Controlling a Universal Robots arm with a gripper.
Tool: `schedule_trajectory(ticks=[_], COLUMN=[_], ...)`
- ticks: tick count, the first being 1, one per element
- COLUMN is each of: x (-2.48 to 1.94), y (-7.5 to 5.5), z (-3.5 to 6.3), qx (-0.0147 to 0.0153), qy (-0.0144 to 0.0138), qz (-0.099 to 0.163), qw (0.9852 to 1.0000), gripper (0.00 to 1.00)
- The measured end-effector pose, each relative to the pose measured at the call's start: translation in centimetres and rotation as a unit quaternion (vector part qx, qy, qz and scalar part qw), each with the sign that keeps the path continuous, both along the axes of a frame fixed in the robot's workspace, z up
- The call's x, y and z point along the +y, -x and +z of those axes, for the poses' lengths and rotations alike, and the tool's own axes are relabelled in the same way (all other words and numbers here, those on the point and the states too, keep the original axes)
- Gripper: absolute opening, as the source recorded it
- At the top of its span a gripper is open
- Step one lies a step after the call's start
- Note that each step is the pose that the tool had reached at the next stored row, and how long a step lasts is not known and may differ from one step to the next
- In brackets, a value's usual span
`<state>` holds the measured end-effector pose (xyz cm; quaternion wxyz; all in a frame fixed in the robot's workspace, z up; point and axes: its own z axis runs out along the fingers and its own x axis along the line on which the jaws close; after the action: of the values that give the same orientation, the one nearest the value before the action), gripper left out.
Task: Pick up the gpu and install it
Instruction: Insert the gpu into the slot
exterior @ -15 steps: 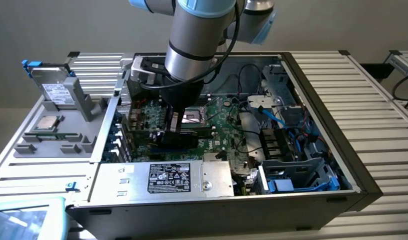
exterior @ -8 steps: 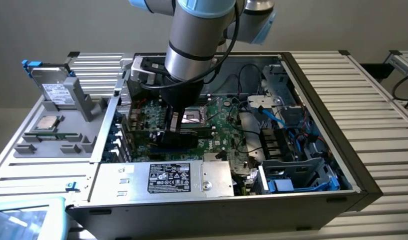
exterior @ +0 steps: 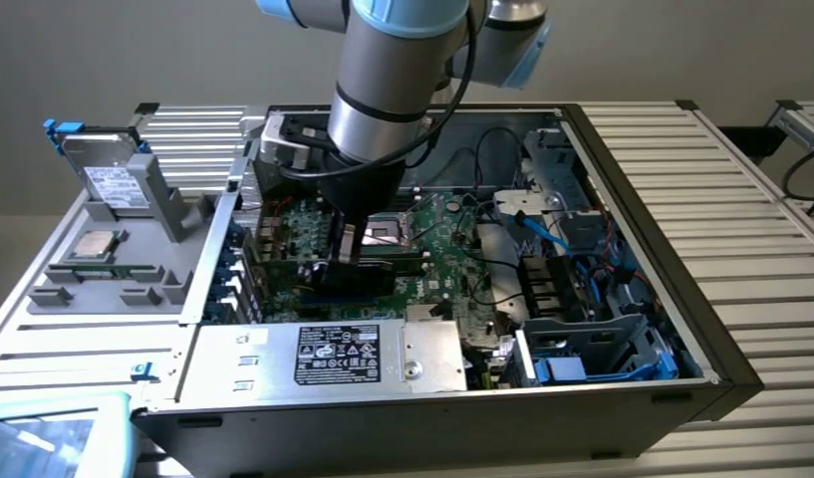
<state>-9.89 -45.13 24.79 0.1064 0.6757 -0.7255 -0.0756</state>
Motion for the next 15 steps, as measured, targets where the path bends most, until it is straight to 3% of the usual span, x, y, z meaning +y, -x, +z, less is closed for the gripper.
schedule_trajectory(ticks=[5,7,9,15], x=[0.07,0.09,0.09,0.07], y=[0.04,0.03,0.04,0.03], z=[-0.05,-0.07,-0.06,-0.1], qx=[0.0006,0.0044,0.006,0.0067], qy=[-0.0007,-0.0013,-0.0015,-0.0014], qz=[0.0,0.0,0.0,0.0], qw=[1.0,1.0,1.0,1.0], gripper=[0.27,0.27,0.27,0.27])
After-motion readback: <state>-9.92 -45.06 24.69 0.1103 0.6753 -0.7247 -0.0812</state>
